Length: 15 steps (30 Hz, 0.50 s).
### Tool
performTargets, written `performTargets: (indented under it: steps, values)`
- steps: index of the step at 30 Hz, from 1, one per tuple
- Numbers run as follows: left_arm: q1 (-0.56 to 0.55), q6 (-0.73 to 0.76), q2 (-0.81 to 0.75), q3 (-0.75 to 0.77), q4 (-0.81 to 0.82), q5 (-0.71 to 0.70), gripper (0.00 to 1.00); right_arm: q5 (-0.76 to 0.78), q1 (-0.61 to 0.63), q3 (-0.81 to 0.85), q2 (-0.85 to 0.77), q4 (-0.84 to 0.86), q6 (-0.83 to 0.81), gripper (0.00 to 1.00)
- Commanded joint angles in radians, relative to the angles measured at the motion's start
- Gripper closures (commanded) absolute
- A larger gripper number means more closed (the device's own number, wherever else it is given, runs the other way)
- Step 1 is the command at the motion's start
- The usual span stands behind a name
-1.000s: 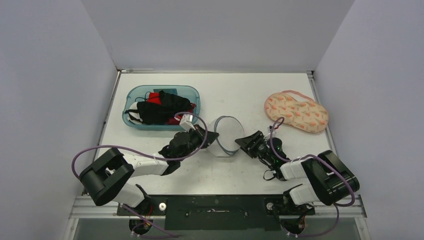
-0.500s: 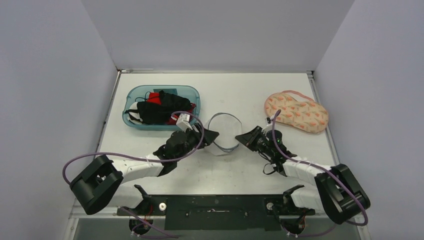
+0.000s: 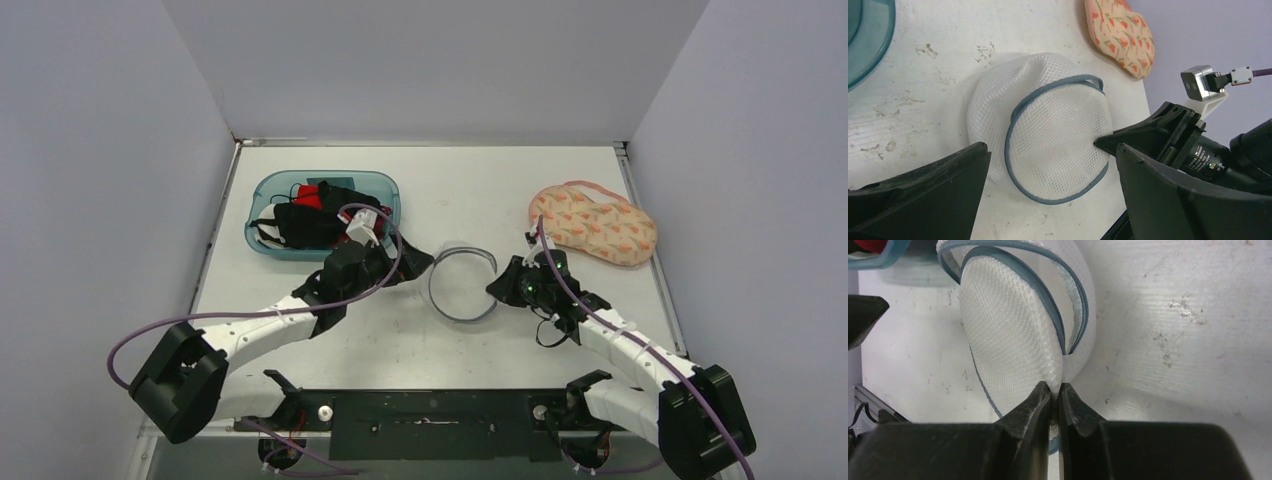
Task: Unzip the laundry bag and remove the bra
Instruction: Close the laundry bag at the center of the board.
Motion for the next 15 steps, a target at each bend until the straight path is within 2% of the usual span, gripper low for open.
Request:
performTargets:
  steps: [1, 6, 10, 15]
  values:
    - [0.026, 0.035, 0.084, 0.094, 0.024, 0.164, 0.03, -0.028, -0.025, 0.004, -0.044, -0.064, -0.054, 0.95]
    - [0.024, 0.044, 0.160, 0.143, 0.103, 0.232, 0.03, -0.144, -0.105, -0.067, -0.083, 0.016, -0.008, 0.95]
    - [0.022, 0.093, 0.222, 0.217, 0.092, 0.263, 0.00, -0.218, -0.150, -0.100, -0.076, 0.093, 0.015, 0.95]
    - [-0.006, 0.241, 0.277, 0.326, -0.003, 0.194, 0.12, -0.244, -0.166, -0.105, -0.082, 0.091, 0.003, 0.95]
